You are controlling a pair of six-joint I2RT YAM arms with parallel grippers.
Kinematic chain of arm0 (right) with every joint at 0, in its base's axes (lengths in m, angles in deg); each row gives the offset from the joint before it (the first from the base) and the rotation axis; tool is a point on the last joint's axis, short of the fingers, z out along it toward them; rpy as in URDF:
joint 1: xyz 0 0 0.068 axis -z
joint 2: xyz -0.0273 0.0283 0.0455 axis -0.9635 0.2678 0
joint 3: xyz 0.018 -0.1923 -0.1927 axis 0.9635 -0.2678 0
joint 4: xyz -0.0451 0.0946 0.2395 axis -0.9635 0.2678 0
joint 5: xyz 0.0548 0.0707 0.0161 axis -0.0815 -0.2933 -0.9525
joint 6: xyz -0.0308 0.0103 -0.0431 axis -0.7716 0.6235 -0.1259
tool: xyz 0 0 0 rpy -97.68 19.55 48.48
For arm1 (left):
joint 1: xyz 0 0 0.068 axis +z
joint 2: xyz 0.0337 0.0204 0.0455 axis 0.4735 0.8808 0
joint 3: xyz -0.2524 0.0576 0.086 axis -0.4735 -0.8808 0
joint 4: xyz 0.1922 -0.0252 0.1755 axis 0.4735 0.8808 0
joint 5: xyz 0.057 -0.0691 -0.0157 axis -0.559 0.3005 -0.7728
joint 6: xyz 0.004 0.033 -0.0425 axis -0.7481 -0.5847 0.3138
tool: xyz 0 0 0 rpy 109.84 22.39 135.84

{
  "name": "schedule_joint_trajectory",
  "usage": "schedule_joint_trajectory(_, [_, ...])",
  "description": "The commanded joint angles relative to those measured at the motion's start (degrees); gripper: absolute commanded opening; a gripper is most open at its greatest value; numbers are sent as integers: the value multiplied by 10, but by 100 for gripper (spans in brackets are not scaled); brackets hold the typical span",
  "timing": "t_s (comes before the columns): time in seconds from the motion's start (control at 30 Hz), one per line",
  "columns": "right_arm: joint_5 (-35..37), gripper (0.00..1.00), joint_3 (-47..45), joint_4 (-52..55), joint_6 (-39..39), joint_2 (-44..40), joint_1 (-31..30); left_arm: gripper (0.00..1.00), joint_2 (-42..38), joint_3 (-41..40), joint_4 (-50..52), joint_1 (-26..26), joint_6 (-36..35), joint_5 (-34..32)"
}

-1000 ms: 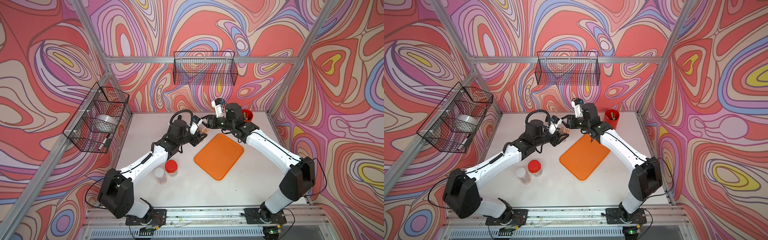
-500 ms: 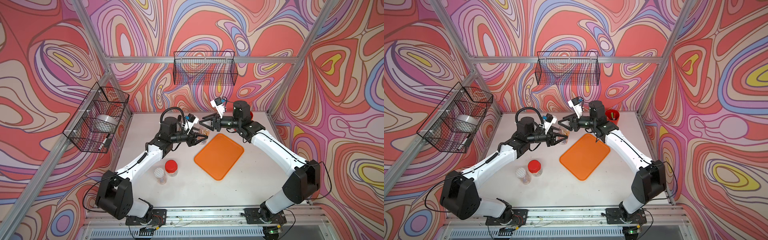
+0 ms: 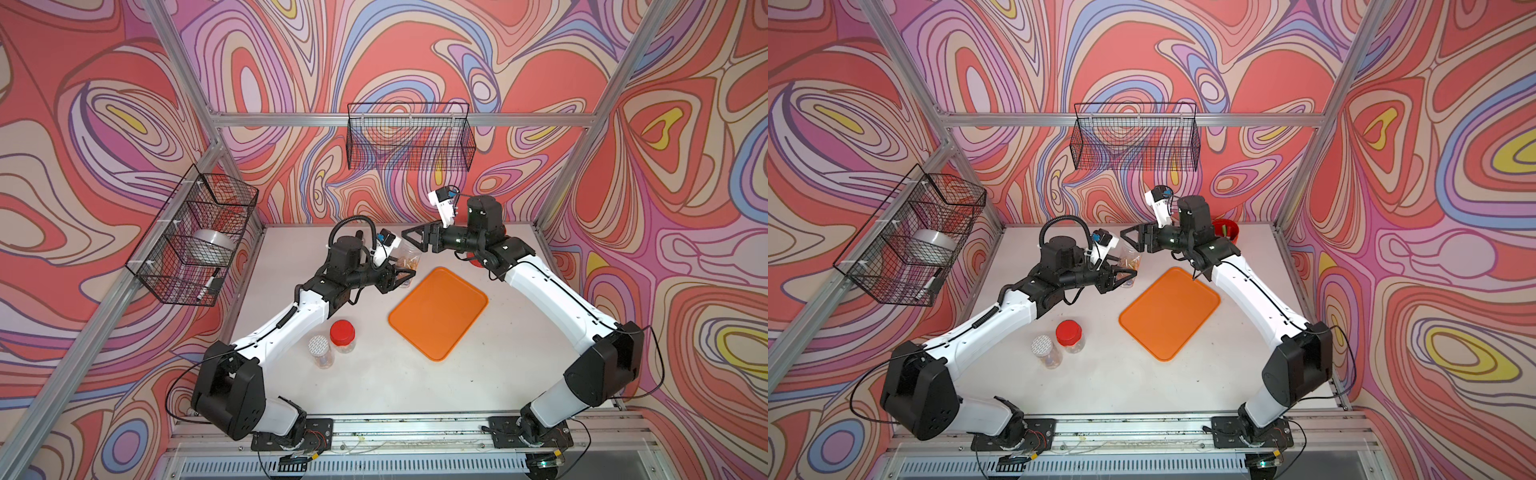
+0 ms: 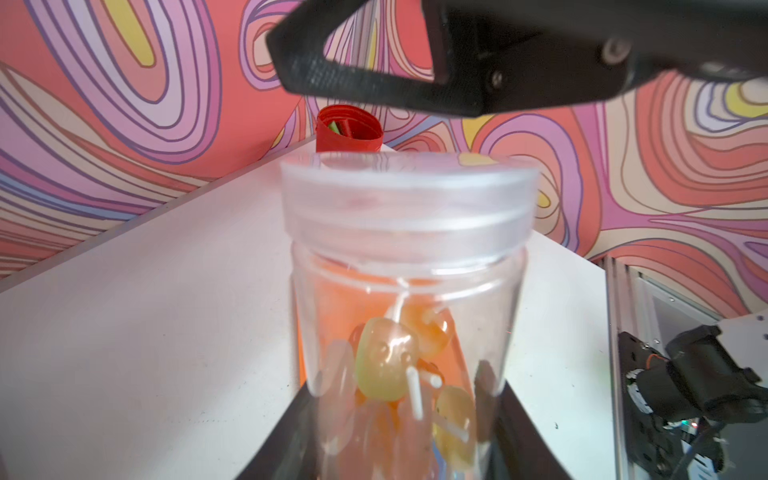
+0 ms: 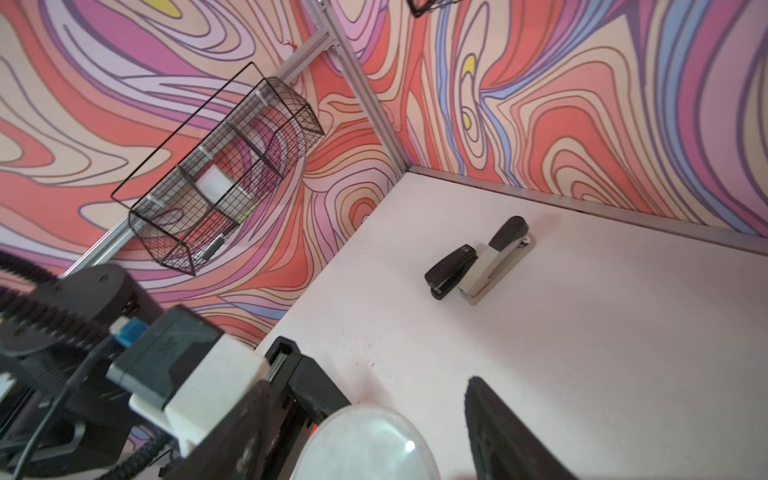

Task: Pour the candies out of the jar
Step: Unscrew the lid from the jar.

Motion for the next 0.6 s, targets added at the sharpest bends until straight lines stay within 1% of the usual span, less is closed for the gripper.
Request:
schedule_joint_trajectory(0.0, [97, 75, 22, 44, 21, 4, 1, 0, 4, 27, 22, -18, -37, -82])
schedule_joint_trajectory(0.07, [122, 71, 27, 54, 32, 7, 2, 0, 9, 35, 31, -31, -51, -114])
schedule_joint_trajectory(0.17, [124, 70, 33, 62, 43, 15, -6, 0, 17, 44, 40, -43, -60, -145])
schedule_joint_trajectory(0.27, [120, 70, 35, 71, 48, 19, -15, 0, 23, 50, 43, -48, -62, -164])
schedule_joint_trajectory(0.47, [128, 70, 12, 69, 69, 19, -30, 0, 26, 51, 35, -51, -61, -175])
schedule_joint_trajectory(0.57, [129, 68, 3, 67, 75, 21, -36, 0, 29, 55, 39, -52, -63, -176])
